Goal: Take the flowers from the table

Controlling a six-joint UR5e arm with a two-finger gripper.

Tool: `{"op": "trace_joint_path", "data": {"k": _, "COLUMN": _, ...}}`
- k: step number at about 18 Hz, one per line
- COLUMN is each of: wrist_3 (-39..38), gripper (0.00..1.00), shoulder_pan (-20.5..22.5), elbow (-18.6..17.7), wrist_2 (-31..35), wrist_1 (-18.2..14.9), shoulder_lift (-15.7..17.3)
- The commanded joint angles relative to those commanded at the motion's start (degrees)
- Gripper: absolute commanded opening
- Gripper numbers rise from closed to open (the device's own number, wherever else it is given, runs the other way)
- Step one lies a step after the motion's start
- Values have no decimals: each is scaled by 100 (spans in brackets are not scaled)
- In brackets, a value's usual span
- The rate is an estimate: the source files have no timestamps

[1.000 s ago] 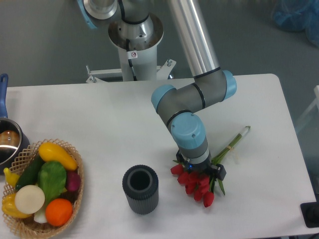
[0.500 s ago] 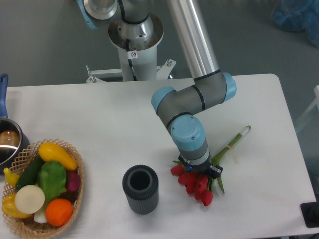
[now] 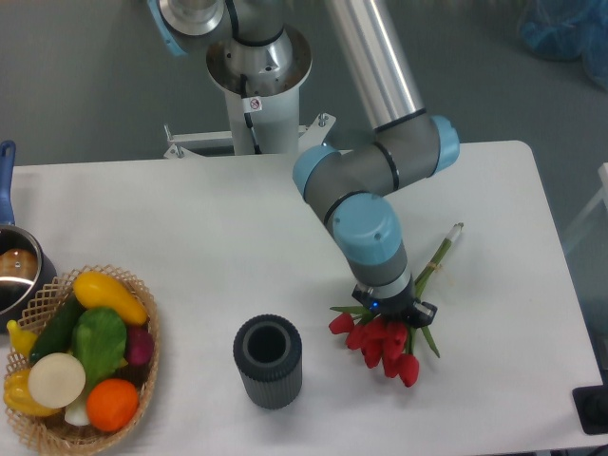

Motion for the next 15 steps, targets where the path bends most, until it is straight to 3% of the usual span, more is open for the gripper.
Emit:
{"op": "trace_joint_path", "data": {"k": 2, "wrist_3": 9, "gripper": 0, "shoulder_pan": 202, "elbow": 219, "wrist_2": -361, "wrist_1": -428, "shoulder_lift": 123}}
{"op": "trace_joint_path", "data": {"k": 5, "wrist_3": 44, "gripper": 0, "shoulder_pan": 299, "elbow": 895, "wrist_2": -433, "wrist_1": -1570, "shoulder_lift": 80}}
{"op": "trace_joint_path", "data": {"k": 7, "wrist_3": 87, "gripper": 0, "shoulder_pan": 431, "elbow": 1360, "wrist_2": -686, "wrist_1": -2099, "shoulder_lift": 1}}
{"op": "trace_joint_path", "data": {"k": 11, "wrist_3": 184, "gripper": 0, "shoulder_pan": 589, "elbow": 1591, "wrist_2": -706, "wrist_1": -2197, "shoulder_lift": -52}}
{"op": "trace_joint_path", "data": {"k": 13, "wrist_3": 753, "gripper": 0, "shoulder_pan": 712, "elbow": 1784, "wrist_2": -688, "wrist_1": -2617, "shoulder_lift": -43}}
{"op": "trace_joint_path", "data": {"k": 15, "wrist_3": 878, "gripper": 0, "shoulder_pan": 809, "elbow": 1820, "wrist_2": -688, "wrist_1": -2672, "shoulder_lift": -35}}
